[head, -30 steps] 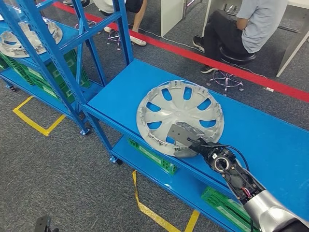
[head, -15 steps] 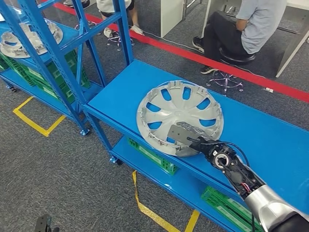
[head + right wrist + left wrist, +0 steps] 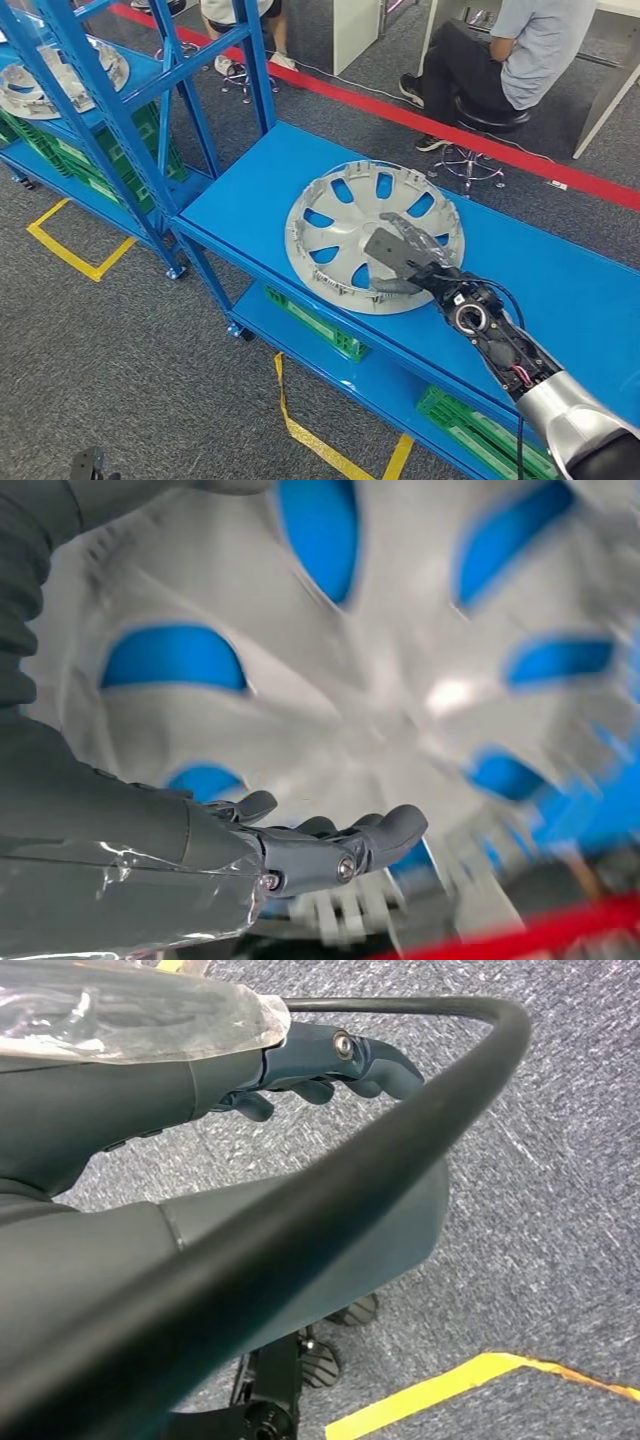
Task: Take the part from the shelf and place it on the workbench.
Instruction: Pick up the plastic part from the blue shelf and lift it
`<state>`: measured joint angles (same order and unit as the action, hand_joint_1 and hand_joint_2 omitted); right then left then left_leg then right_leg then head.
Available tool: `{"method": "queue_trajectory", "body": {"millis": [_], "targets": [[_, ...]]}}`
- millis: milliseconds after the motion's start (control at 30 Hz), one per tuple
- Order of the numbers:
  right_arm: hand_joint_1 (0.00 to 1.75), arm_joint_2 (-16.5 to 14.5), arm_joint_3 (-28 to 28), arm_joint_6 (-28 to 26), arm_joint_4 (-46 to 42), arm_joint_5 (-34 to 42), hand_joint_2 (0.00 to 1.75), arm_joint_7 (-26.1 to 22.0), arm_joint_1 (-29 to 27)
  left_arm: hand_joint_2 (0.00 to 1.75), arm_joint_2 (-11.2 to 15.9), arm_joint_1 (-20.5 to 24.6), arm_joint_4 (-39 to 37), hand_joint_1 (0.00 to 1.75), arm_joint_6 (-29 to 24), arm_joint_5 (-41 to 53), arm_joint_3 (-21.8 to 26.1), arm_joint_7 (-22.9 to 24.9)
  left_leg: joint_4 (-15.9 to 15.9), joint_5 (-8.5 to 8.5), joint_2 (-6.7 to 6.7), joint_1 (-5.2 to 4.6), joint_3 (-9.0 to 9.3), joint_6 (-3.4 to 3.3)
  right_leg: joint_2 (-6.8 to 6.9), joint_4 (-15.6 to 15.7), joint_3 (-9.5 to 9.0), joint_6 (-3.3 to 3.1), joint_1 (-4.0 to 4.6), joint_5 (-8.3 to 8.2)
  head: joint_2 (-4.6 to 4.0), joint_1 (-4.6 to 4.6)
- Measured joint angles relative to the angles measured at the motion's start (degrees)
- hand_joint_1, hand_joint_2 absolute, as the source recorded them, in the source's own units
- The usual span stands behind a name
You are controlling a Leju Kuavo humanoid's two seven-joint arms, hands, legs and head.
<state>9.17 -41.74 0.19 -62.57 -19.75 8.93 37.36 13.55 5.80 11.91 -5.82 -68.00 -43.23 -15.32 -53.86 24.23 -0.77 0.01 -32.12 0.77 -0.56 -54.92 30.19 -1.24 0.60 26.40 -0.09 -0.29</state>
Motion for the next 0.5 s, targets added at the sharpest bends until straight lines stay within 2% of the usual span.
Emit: {"method": "queue_trajectory", "body": {"millis": [233,500], "targets": [[0.00,0.8,2.6,-3.0,-3.0,2.5,1.75,-2.3,-0.9,0.00,0.0,-0.2,0.0,0.00,0.0,0.0,0.0,-0.2,0.0,0.00,0.00,0.00,0.00,0.00,0.00,0.0,0.00,0.00,0.00,0.01,-0.01,-0.02],[0.00,1.4,3.9,-0.7,-5.5,3.0,1.75,-2.6,-1.1,0.00,0.0,-0.2,0.0,0.00,0.0,0.2,0.0,-0.2,0.0,0.00,0.00,0.00,0.00,0.00,0.00,0.0,-0.01,0.00,0.00,0.01,0.00,-0.01]]}}
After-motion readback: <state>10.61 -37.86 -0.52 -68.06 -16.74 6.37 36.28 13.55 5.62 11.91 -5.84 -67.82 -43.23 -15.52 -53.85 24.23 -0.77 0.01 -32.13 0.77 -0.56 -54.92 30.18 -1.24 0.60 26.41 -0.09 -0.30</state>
